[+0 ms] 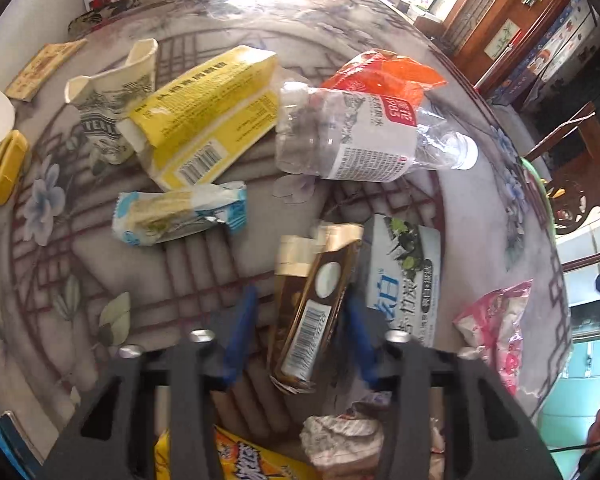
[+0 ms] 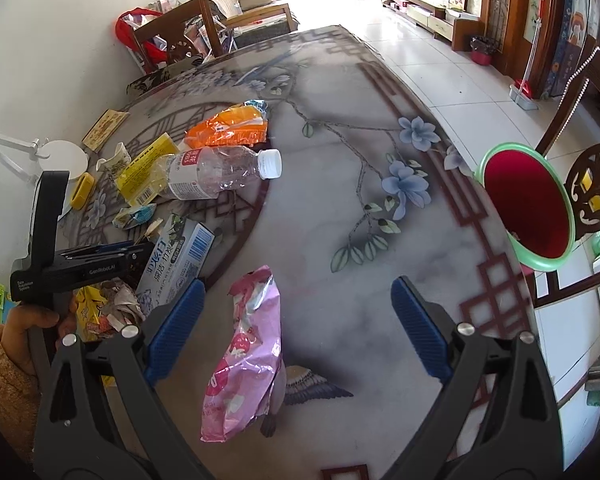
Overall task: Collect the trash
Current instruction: 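Return to the table and grasp the brown snack box with the left gripper, then grasp the pink snack wrapper with the right gripper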
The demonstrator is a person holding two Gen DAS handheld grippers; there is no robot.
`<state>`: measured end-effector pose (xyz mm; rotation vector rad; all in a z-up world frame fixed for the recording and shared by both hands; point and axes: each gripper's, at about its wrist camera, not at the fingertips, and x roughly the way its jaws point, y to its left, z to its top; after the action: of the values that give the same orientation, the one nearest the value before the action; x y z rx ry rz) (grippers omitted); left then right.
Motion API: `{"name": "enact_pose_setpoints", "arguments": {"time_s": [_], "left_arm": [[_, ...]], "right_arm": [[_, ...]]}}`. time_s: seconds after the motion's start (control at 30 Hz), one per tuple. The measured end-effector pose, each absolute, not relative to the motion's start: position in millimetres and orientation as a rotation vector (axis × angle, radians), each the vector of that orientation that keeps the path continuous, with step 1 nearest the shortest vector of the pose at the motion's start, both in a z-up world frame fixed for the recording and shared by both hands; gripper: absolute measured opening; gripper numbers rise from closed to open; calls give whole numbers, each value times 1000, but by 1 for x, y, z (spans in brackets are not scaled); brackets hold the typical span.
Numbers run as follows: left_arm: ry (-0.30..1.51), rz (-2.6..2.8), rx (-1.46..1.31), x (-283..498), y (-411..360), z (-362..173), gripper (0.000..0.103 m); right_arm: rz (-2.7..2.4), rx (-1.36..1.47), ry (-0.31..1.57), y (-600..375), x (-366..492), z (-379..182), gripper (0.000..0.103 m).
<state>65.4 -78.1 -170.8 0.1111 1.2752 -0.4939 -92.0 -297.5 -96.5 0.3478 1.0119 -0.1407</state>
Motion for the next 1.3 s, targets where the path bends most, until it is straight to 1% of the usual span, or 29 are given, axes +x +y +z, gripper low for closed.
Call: {"name": "enact_pose_setpoints", "arguments": {"time_s": [0.03, 0.07, 0.37, 0.57, 0.77, 1.03, 1.1, 1.17, 1.2, 1.23, 1.27, 1.3], "left_arm": [[1284, -499, 100, 65, -78, -172, 17], [1286, -500, 92, 65, -77, -172, 16], [1224, -438, 9, 57, -58, -154, 16], [1141, -405, 6, 44, -53, -127, 16], [1062, -397, 19, 35, -61, -101, 16], [993, -409, 21, 22, -71, -74, 16], [982, -413, 17, 20, -73, -69, 16], [972, -411, 22, 18, -75, -66, 16], [969, -410, 23, 18, -76, -65, 16], [968, -410, 22, 17, -76, -64, 16], [968, -409, 20, 17, -76, -63, 16], [966, -408, 21, 17, -76, -63, 16]], "right_arm": [[-137, 347, 1016, -296, -92, -97, 93], [-135, 345, 1018, -295, -92, -98, 93], [-100, 316, 1052, -280, -87, -104, 93], [-68, 296, 1120, -268, -81, -124, 95], [-27, 279, 1202, -251, -78, -152, 95], [-6, 224, 1227, -239, -77, -162, 94], [0, 206, 1225, -238, -76, -162, 91], [7, 192, 1232, -235, -76, -165, 77], [14, 191, 1237, -235, -76, -166, 73], [20, 191, 1242, -234, -76, -167, 65], [27, 192, 1248, -234, -76, -169, 52], [31, 195, 1250, -234, -75, -171, 48]]}}
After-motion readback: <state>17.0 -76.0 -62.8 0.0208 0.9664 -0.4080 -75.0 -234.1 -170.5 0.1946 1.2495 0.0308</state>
